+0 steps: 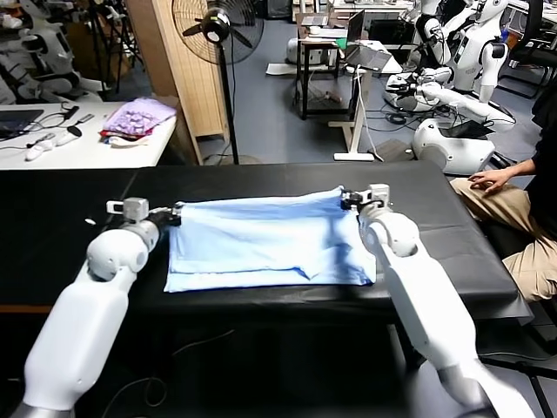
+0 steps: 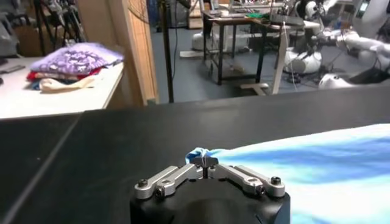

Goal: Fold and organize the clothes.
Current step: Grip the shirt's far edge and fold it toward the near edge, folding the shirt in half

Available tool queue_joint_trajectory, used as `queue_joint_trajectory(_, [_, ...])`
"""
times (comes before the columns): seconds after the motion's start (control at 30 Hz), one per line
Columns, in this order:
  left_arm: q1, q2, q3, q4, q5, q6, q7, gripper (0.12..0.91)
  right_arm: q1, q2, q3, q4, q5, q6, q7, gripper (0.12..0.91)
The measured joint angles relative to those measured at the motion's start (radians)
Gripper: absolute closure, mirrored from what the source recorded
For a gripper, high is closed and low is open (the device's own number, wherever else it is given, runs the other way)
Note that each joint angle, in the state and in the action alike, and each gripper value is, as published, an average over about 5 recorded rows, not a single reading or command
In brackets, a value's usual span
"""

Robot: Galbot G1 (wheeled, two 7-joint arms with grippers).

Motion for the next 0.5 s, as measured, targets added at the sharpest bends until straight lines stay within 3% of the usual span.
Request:
queue_joint_trajectory(0.17, [0.034,0.006,-0.004,-0.027,0.006,0.003,0.003,0.902,-0.075,-0.047,-0.001,0.087,0.012,-0.051,0.018,0.904])
queue_joint_trajectory(0.5, [0.117,0.025,-0.014,-0.091,0.06,0.008,0.01,0.902,-0.164,-0.091,-0.005,0.19,0.012,-0.052,0.035,0.904])
